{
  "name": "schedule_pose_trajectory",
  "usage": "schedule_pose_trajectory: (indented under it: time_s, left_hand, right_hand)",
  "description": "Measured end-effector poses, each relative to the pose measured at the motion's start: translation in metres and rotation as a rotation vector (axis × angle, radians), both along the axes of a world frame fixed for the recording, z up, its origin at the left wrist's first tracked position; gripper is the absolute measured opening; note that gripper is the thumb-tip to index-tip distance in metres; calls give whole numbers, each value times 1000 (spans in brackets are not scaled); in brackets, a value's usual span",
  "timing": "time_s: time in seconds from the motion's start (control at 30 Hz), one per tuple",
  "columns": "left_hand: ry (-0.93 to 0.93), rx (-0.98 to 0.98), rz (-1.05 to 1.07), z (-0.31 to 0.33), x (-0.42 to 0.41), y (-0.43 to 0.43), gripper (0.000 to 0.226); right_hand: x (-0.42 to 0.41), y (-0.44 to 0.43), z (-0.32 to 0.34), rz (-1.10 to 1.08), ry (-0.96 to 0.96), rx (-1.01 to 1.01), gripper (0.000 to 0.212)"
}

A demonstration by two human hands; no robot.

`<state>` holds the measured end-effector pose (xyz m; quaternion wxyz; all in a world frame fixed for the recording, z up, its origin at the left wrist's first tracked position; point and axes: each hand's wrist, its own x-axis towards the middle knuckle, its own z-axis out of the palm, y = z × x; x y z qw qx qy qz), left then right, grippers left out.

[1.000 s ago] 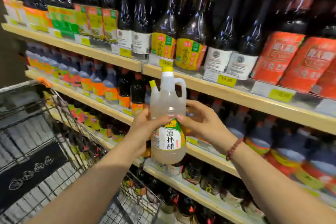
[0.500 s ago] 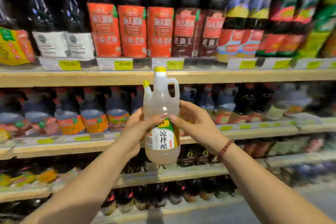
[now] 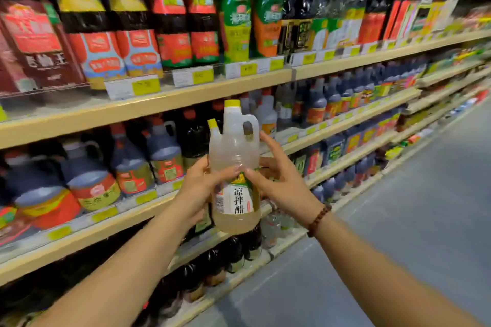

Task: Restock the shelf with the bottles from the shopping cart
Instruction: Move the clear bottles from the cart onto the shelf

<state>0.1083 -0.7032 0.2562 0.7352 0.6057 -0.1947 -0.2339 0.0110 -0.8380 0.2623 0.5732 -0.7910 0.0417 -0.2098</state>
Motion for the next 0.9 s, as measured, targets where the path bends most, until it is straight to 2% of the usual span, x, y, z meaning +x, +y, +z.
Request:
schedule_pose_trajectory:
  time_s: [0.1,0.23,0.3,0.43,0.53,0.67,0.9]
  left_hand:
    - [-15,1,-59,-1,-13,-50,53]
    - [-29,14,-163,-1,-25,-106,32]
    - [-27,29,-204,-3,-27,-129,28]
    - [-26,55,-275,-12,-21,-173,35]
    - [-58,80,-297,-18,-10,-205,57]
    - [-88,119,-315,-27,12,-250,46]
    - [-91,204,-257,-50,72,-322,47]
  right_hand:
    - [-24,-36,-4,-68,-22,-33,68]
    - [-42,-81,-12,-161,-27,-42,61]
    - [-48,-100,-15,-200,-28,-32,61]
    - [-52,-134,-25,-263,-26,1,64]
    - [-46,-165,-31,-318,-23,-1,65]
    - [-23,-211,-37,-350,-3,19,66]
    - [38,-290,-53,-351,42,80,65]
